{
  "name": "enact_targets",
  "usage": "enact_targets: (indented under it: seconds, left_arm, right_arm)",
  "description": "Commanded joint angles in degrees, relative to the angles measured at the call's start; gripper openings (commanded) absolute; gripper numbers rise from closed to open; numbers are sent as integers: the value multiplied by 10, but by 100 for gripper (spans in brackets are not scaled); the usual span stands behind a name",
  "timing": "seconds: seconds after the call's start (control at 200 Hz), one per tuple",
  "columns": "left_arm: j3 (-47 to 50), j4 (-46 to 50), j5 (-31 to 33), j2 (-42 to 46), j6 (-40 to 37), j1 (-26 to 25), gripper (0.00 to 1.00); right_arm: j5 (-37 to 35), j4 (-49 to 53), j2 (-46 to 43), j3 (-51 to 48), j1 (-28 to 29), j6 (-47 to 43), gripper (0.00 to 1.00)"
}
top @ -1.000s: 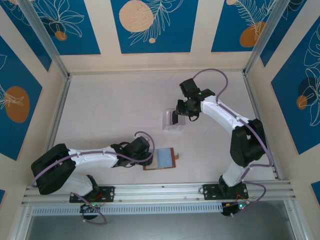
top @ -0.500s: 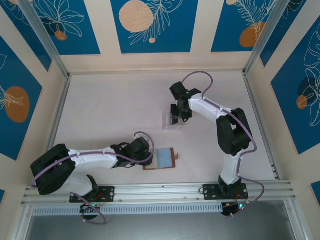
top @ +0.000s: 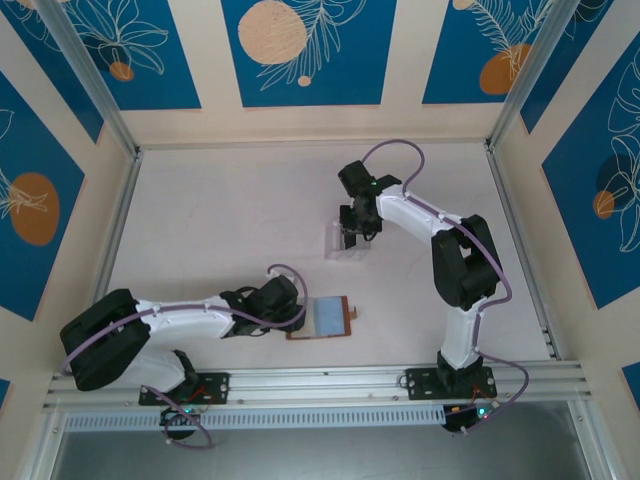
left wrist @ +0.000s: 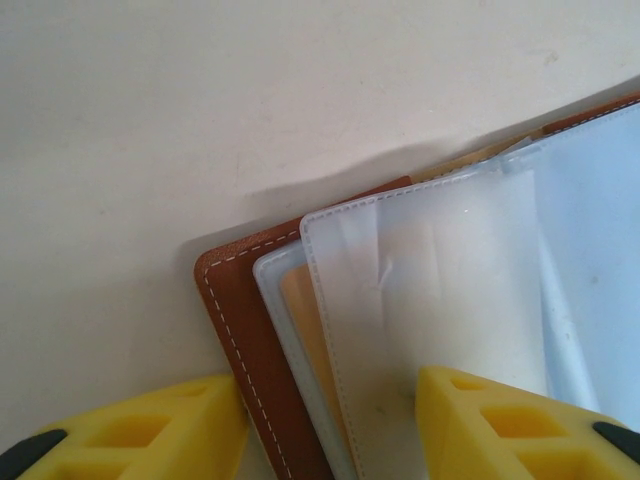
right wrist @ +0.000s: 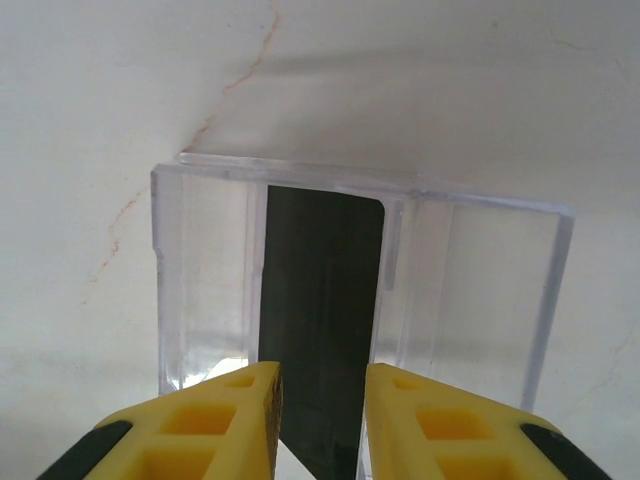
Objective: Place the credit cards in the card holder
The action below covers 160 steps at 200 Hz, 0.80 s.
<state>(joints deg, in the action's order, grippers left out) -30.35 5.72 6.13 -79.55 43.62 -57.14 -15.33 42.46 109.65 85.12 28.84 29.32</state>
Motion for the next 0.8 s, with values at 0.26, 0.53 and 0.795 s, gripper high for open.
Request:
enact_targets:
  seconds: [0.26,0.53,0.795]
  left_arm:
    - [37,-7,-16,-36,7,-7,48]
    - [40,-5,-14,-33,9,-8,48]
    - [42,-8,-13,-36,10,-7,48]
  right_arm:
    - [-30,25,17,28,3,-10,30]
    - [-12,20,34,33,5,-9,30]
    - [-12,20,20,34,12,-11,26]
